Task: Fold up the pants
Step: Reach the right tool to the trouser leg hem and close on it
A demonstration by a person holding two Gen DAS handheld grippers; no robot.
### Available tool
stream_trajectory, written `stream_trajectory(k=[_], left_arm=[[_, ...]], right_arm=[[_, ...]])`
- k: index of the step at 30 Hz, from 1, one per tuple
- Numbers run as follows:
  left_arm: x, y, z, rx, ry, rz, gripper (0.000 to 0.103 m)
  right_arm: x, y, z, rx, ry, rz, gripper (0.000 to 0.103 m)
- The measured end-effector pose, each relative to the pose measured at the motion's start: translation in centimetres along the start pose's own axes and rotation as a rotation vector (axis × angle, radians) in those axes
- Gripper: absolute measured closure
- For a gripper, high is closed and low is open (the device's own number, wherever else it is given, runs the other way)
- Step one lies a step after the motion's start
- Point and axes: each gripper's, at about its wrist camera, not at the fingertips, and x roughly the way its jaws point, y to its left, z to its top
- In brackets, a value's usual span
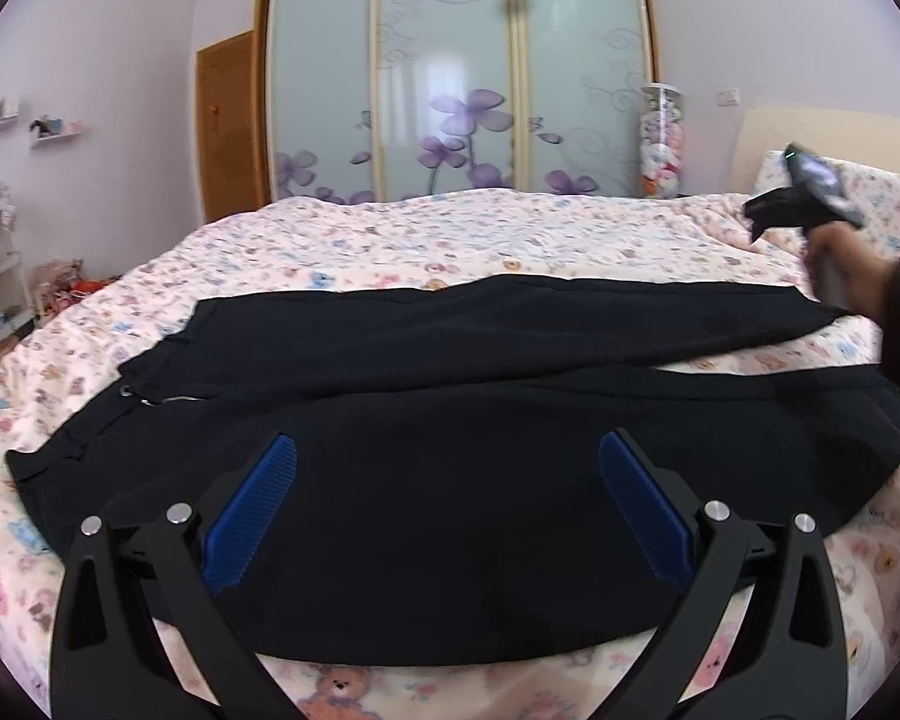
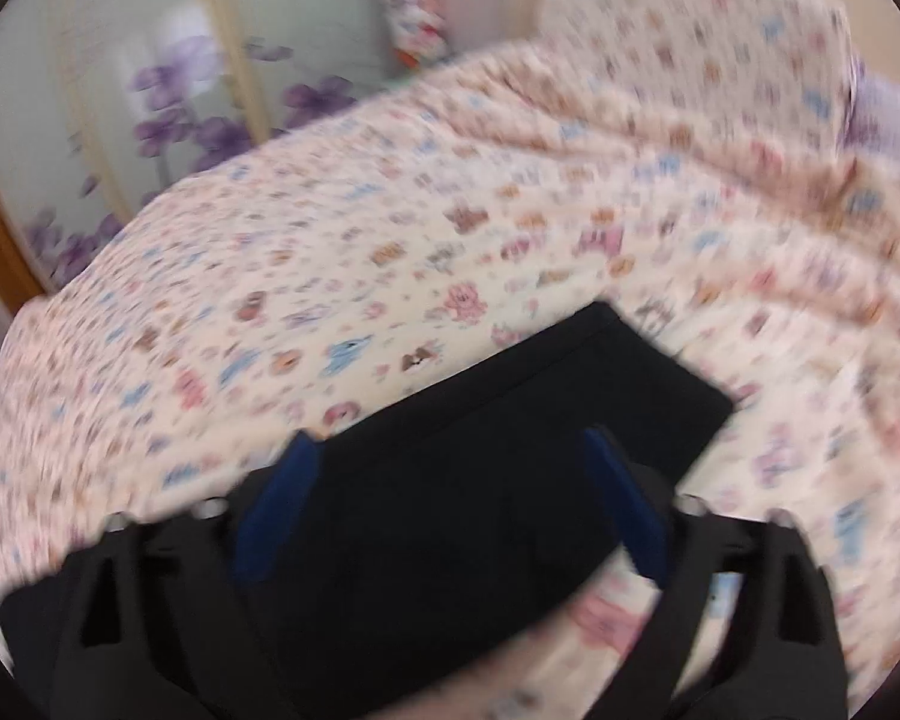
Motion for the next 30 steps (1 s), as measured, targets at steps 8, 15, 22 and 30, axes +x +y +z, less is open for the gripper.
stream_trajectory(k=[8,15,22,30], left_arm=[[0.7,0.2,-0.6,-0.009,0.001,-0.056,0.002],[1.7,-0.3,-0.8,0.004,0.017,-0.062,0.002],[1.4,-0.6,-0.7,0.006,0.004,-0.058,0.002],[1.4,1.7,-0.5,-0.131,0.016,-0.053,0.002]], right_arm=[[7.0,0.9,1.6,0.082,0.015,-0.2,0.039],[11.4,1.2,1.3,0.034,0.077,-0.323,0.053],[9.9,-3.6,0.0,0.243,0.07,-0.083,0.097],[4.9,-6.5,-0.6,0.337,0.036,0.104,0.099]])
